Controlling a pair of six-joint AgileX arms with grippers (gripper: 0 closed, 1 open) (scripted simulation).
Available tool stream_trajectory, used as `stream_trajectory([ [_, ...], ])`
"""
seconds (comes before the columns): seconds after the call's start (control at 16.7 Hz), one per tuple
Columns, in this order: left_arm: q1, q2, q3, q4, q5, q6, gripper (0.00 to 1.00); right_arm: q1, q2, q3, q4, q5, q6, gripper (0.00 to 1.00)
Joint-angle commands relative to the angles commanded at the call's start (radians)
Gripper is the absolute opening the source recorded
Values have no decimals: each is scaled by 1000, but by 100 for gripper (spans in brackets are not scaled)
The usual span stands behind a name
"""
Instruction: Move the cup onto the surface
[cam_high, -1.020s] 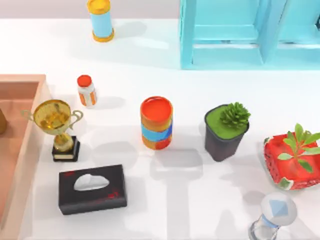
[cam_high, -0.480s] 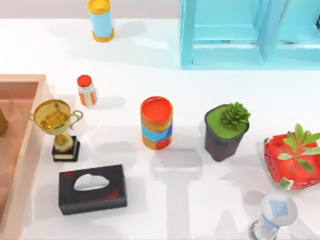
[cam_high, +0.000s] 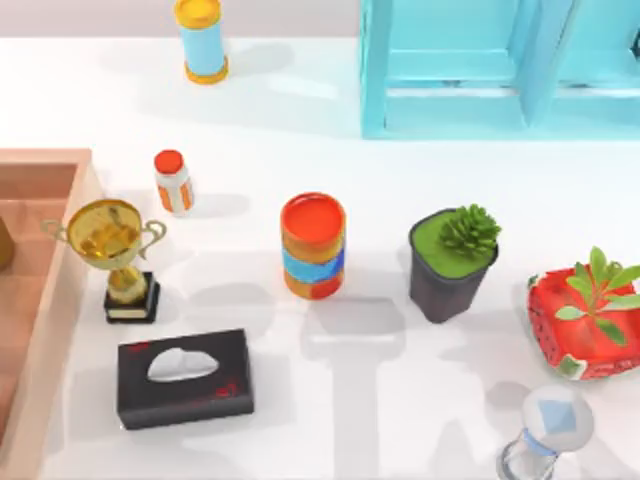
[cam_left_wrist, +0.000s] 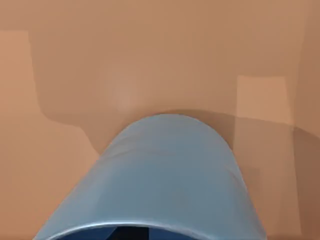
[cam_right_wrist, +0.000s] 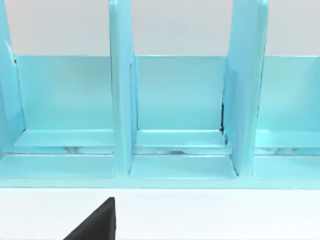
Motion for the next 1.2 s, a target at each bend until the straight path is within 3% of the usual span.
stream_trajectory([
  [0.48, 0, 0, 0, 0, 0, 0, 2, 0, 0, 0, 0, 0, 0, 100],
  [1.2, -14, -21, 30, -17, -11, -36, 0, 0, 0, 0, 0, 0, 0, 100],
])
